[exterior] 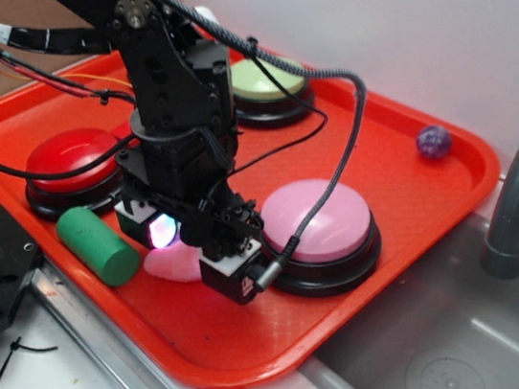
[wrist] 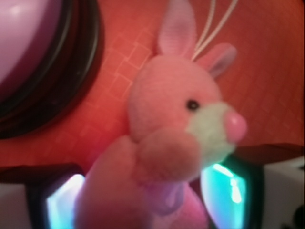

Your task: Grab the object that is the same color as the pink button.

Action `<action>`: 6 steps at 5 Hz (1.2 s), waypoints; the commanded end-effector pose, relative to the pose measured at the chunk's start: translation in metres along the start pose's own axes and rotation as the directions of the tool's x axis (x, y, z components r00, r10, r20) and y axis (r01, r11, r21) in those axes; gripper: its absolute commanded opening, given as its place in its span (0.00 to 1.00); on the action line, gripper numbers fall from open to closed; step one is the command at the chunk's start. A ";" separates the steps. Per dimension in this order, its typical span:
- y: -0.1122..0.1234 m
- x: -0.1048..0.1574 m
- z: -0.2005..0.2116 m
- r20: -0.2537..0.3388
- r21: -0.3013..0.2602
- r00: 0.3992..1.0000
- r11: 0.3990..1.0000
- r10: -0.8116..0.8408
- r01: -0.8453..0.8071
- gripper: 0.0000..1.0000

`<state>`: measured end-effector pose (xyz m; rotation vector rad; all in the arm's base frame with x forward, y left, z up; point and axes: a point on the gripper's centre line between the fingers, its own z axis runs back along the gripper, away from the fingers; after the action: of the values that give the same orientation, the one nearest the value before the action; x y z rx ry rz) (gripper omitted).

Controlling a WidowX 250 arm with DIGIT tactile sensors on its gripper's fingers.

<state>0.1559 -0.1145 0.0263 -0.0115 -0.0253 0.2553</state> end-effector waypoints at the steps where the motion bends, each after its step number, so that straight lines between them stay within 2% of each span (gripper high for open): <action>1: 0.012 0.005 0.006 0.050 0.014 0.997 0.998 0.059 -0.060 0.00; 2: 0.016 0.010 0.021 0.031 0.032 0.998 0.998 0.048 -0.049 0.00; 3: 0.033 0.031 0.061 -0.006 -0.013 1.000 1.000 0.004 -0.004 0.00; 4: 0.060 0.055 0.103 0.028 -0.047 1.000 0.999 -0.010 0.011 0.00; 5: 0.088 0.072 0.135 0.034 -0.073 0.997 0.995 -0.072 0.074 0.00; 6: 0.119 0.081 0.158 0.072 -0.074 0.996 0.996 -0.048 0.053 0.00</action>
<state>0.1948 0.0175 0.1701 -0.0911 -0.0493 0.2083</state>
